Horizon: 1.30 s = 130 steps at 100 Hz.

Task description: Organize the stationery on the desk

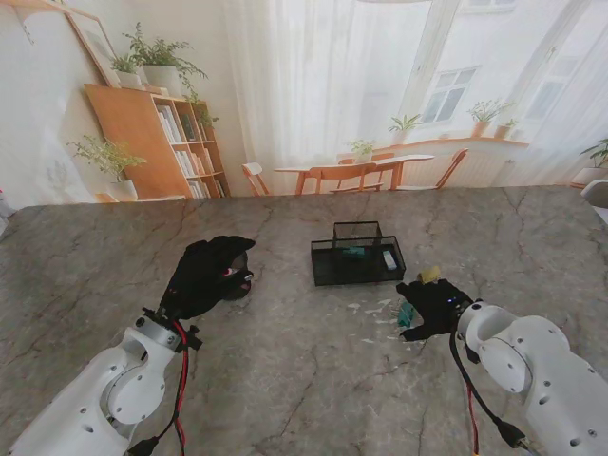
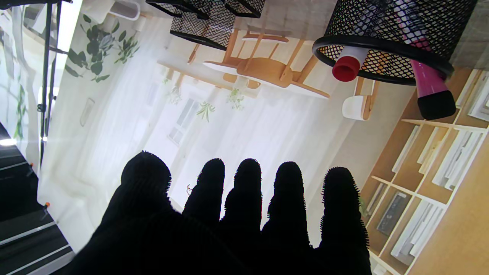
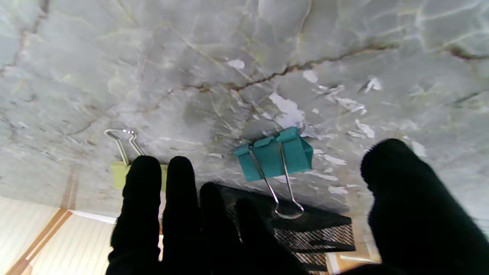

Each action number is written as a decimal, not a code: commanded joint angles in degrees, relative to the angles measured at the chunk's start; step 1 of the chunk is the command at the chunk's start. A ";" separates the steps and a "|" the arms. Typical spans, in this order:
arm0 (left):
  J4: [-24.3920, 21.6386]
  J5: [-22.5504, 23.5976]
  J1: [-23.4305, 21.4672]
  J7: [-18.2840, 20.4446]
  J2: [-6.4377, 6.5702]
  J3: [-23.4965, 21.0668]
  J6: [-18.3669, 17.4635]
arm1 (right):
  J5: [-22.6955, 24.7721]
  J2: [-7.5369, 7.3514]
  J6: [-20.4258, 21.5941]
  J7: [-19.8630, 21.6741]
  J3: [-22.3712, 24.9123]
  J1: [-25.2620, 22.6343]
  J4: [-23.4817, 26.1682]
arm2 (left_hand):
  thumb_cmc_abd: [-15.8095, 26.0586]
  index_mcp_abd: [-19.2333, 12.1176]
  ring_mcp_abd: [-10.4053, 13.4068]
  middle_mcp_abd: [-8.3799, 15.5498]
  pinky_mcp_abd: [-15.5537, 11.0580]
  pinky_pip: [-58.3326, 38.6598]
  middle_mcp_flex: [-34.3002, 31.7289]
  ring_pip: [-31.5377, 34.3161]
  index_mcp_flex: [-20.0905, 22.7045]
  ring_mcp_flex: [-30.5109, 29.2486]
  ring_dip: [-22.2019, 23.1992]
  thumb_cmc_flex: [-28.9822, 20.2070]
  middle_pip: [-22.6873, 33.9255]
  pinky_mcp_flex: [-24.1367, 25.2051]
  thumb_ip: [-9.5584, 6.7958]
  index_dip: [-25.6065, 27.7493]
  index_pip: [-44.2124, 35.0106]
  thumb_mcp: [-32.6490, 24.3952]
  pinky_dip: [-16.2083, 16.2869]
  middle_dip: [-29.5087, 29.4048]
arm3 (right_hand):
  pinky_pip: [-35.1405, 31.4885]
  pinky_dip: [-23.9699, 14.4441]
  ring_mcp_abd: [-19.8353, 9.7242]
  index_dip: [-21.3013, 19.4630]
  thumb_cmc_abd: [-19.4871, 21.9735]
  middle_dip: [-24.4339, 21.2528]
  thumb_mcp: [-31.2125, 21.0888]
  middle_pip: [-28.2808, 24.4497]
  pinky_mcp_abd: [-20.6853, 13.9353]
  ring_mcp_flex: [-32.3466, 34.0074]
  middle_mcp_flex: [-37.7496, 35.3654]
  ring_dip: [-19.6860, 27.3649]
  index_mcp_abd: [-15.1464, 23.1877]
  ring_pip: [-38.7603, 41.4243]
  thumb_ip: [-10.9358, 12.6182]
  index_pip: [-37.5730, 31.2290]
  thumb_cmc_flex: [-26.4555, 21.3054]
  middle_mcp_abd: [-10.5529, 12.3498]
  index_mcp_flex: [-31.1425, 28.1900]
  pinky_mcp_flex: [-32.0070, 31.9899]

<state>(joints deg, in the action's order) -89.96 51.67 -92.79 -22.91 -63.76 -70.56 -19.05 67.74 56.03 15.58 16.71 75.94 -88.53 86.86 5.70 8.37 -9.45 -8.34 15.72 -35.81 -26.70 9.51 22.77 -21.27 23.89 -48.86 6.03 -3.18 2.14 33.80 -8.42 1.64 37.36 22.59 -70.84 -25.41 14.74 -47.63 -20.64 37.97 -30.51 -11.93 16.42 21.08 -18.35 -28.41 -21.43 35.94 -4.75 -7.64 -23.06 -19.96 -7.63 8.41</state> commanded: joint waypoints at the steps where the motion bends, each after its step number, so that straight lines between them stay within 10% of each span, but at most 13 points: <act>1: -0.07 -0.15 -0.25 -0.06 -0.19 0.12 -0.11 | 0.07 0.61 -0.69 0.71 -0.62 0.42 -0.66 | 3.32 -0.49 1.23 1.06 -0.60 0.80 -0.28 -0.05 0.98 -0.74 0.20 -0.84 -0.18 0.56 0.74 0.66 -0.24 1.04 -0.46 0.32 | -2.59 -1.25 1.75 -1.67 -0.87 1.36 1.11 -1.63 1.89 0.90 -0.77 -1.14 -1.88 2.37 2.18 -0.16 -0.92 -2.15 0.19 0.99; 31: -0.28 -0.01 -0.55 -0.27 -0.20 -0.19 -0.05 | -0.78 0.66 -4.43 -0.09 -3.95 2.45 -4.08 | 3.30 -0.46 1.22 1.00 -0.66 0.82 -0.30 -0.05 0.98 -0.75 0.20 -0.89 -0.17 0.49 0.73 0.67 -0.25 1.01 -0.47 0.33 | -4.15 -1.80 0.84 -3.27 -2.24 3.33 1.28 -6.68 0.00 4.59 -4.21 -1.60 -1.56 6.61 2.41 -2.55 -3.22 -1.77 -2.23 5.48; 84: -0.39 0.11 -0.64 -0.17 -0.17 -0.33 0.05 | -2.19 0.53 -5.10 -2.29 -7.68 4.77 -8.81 | 3.24 -0.36 1.12 0.91 -0.57 0.76 -0.34 0.01 1.09 -0.80 0.24 -1.06 -0.15 0.50 0.74 0.69 -0.30 1.03 -0.47 0.35 | -6.31 1.16 -6.29 -7.66 -5.90 -0.48 1.97 -30.38 -5.65 24.68 -20.85 0.97 1.19 12.08 3.29 -14.36 -11.70 7.68 -18.74 27.67; 130: -0.48 0.23 -0.76 -0.32 -0.17 -0.42 0.14 | -3.64 0.53 -4.63 -2.84 -9.40 5.97 -10.37 | 3.28 -0.39 1.15 0.86 -0.60 0.71 -0.30 0.01 1.09 -0.80 0.25 -1.06 -0.17 0.50 0.75 0.70 -0.30 1.03 -0.48 0.35 | -9.44 9.88 -11.36 -4.48 -10.35 -4.30 -15.36 -35.93 -9.26 37.75 -32.76 3.25 5.16 12.35 2.36 -27.94 -12.69 13.04 -25.88 41.98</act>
<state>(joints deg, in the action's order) -90.25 51.86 -93.29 -23.09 -63.76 -71.05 -18.97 64.15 56.49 10.35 12.19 67.50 -80.90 79.05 5.70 8.37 -9.44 -8.34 15.72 -35.81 -26.71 9.51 22.77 -21.35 23.89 -48.86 6.03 -3.18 1.86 33.81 -8.42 1.65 37.34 22.59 -77.46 -17.63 4.32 -54.55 -30.57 34.43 -42.18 -41.27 8.96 56.74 -40.63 -25.94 -21.37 47.66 -3.53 -30.00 -33.98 -20.69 -30.23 47.76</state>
